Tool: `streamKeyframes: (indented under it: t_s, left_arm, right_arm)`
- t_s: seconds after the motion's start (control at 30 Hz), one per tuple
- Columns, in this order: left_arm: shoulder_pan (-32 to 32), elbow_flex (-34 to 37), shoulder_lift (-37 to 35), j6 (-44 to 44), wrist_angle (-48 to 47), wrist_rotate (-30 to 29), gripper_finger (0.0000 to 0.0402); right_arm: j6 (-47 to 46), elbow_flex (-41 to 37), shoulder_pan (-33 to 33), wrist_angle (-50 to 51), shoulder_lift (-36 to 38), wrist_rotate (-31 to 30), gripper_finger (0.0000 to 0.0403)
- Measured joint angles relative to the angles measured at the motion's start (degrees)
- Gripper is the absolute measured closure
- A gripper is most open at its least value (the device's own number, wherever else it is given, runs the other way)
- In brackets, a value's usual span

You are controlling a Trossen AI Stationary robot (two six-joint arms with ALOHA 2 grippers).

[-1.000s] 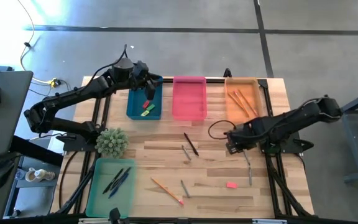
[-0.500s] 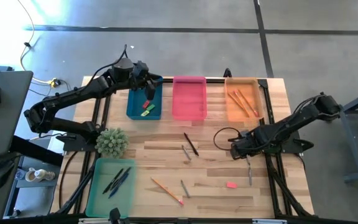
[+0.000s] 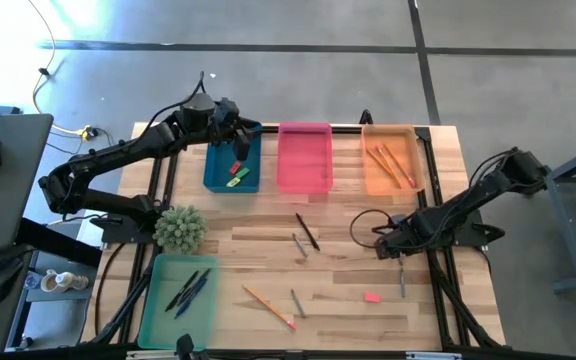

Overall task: Sort crayons/erasers/pens/pencils in bins
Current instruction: Put the top right gray crayon into the transparent red bin

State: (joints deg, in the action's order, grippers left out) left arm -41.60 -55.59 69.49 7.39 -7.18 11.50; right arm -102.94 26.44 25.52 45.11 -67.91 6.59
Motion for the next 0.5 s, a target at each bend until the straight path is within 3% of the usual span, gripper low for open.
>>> streamKeyframes:
  t_s: [0.17,0.5]
  left_arm:
    - [0.00,0.00,0.00,0.09,0.00,0.01,0.0266]
    - [0.02,0.00,0.00,-0.03,-0.25,-0.01,0.0266]
  right_arm:
    - [-3.11,-0.85,0.00,-0.14,0.11,0.04,0.0283]
    - [-5.25,-0.90,0.00,-0.08,-0.28,-1.18,0.0389]
